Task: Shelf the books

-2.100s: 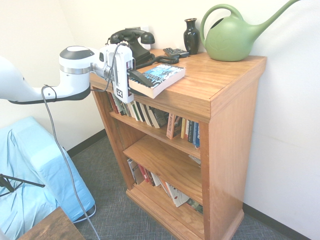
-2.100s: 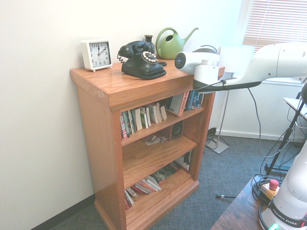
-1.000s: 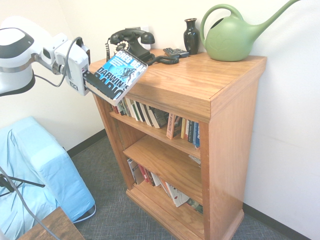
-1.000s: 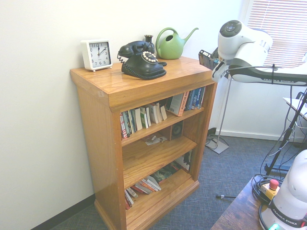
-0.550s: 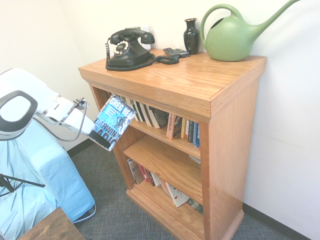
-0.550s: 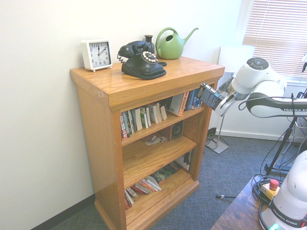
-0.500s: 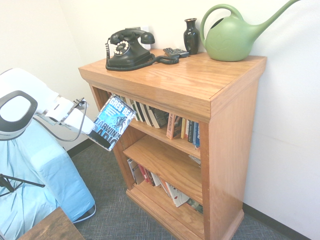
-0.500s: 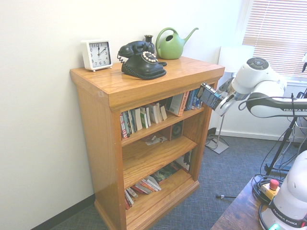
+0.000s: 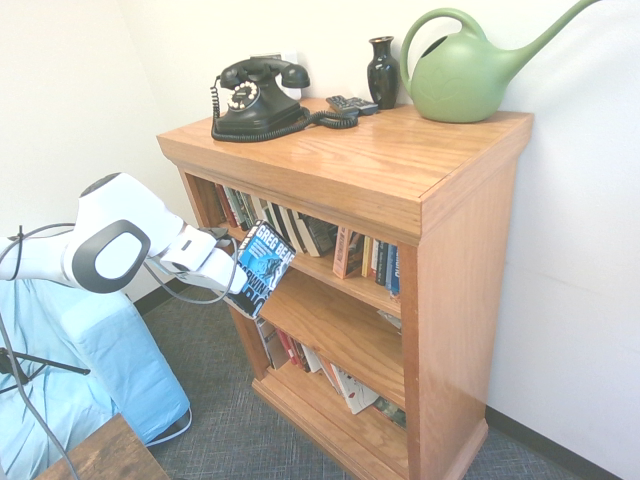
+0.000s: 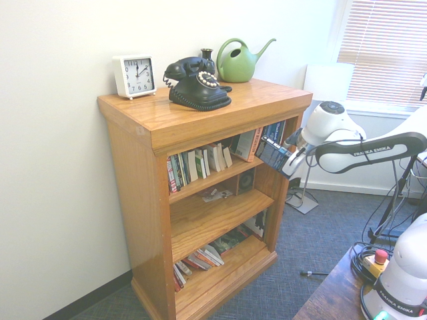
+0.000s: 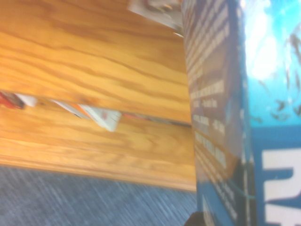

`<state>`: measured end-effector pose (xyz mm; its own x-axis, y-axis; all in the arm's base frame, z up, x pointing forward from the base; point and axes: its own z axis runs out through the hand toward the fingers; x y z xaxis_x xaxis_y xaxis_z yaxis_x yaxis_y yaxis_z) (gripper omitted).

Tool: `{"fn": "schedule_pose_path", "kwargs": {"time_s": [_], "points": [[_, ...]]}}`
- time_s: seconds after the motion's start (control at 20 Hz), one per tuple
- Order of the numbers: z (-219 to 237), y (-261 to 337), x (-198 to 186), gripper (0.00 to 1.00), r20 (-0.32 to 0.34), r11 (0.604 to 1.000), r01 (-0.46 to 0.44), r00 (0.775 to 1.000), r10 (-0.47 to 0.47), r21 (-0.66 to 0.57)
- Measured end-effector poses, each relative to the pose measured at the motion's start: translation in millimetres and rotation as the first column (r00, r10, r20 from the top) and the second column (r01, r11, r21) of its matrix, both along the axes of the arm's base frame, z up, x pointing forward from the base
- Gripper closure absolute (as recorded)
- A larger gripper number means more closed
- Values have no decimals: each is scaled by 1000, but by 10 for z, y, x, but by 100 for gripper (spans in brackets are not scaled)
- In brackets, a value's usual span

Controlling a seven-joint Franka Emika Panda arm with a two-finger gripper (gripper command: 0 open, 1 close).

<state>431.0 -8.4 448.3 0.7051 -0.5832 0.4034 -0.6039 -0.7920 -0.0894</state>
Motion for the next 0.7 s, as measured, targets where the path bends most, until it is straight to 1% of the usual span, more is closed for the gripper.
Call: {"fn": "schedule_pose_path", "kwargs": {"time_s": [0.25,0.5,0.7], "points": [[-180,-69,400,100,-15,1000,5,1000,-4,23],[-340,-176,596,100,-2,998,34,999,-34,47],[-342,-163,762,100,8,997,42,999,-43,58]]}}
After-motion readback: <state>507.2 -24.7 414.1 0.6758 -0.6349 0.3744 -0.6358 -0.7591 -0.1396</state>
